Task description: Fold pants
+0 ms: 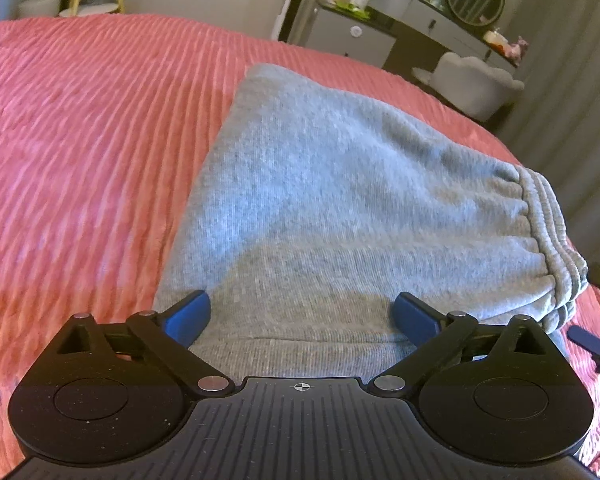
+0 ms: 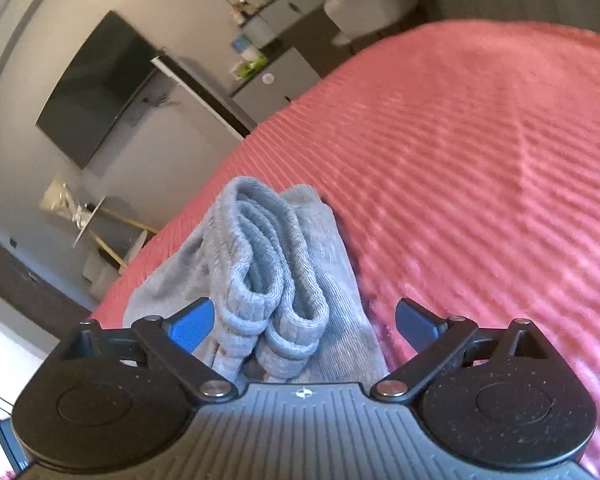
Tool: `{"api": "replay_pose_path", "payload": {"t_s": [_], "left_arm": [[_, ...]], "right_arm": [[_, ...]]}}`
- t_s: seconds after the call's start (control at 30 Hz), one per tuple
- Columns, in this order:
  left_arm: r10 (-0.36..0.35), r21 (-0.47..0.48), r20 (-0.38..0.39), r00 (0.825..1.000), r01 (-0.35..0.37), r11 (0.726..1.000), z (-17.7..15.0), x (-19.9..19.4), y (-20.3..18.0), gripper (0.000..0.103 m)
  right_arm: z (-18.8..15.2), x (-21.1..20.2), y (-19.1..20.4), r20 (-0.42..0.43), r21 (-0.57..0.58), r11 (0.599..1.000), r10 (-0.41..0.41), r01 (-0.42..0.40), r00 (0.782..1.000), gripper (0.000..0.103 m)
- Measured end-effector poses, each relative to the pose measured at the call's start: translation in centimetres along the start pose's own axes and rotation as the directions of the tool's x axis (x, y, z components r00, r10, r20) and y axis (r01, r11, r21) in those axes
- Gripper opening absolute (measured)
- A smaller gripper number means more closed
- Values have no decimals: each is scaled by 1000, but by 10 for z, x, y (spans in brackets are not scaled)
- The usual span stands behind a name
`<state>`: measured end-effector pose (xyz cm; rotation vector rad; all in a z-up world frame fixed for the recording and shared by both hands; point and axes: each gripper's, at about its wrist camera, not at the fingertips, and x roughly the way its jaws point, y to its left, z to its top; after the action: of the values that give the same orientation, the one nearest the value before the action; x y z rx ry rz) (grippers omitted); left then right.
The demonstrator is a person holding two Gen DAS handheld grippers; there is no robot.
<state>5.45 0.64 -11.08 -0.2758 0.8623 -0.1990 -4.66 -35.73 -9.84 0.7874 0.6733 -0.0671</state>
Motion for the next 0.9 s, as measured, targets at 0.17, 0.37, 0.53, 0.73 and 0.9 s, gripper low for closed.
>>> {"api": "replay_pose_path", "payload": {"t_s": [0.17, 0.37, 0.53, 0.73, 0.9], "left_arm": [[-23, -29, 0, 1000, 23, 999, 2, 1, 5, 102], [-43, -42, 2, 999, 43, 998, 3, 2, 9, 102], [-115, -103, 28, 993, 117, 988, 11, -7, 24, 102], [-140, -78, 113, 984, 149, 986, 50, -19, 53, 102], [-244, -92, 16, 970, 245, 965, 79, 13, 79, 102]], "right_arm": [[11, 29, 17, -78, -118, 991, 54, -63, 995, 97], [33, 71, 8, -237, -160, 984, 41, -81, 971, 97], [43, 105, -34, -408, 70, 973, 228, -219, 884, 98], [50, 123, -37, -458, 78, 956, 286, -283, 841, 98], [48, 138, -30, -464, 48, 950, 295, -308, 836, 98]]}}
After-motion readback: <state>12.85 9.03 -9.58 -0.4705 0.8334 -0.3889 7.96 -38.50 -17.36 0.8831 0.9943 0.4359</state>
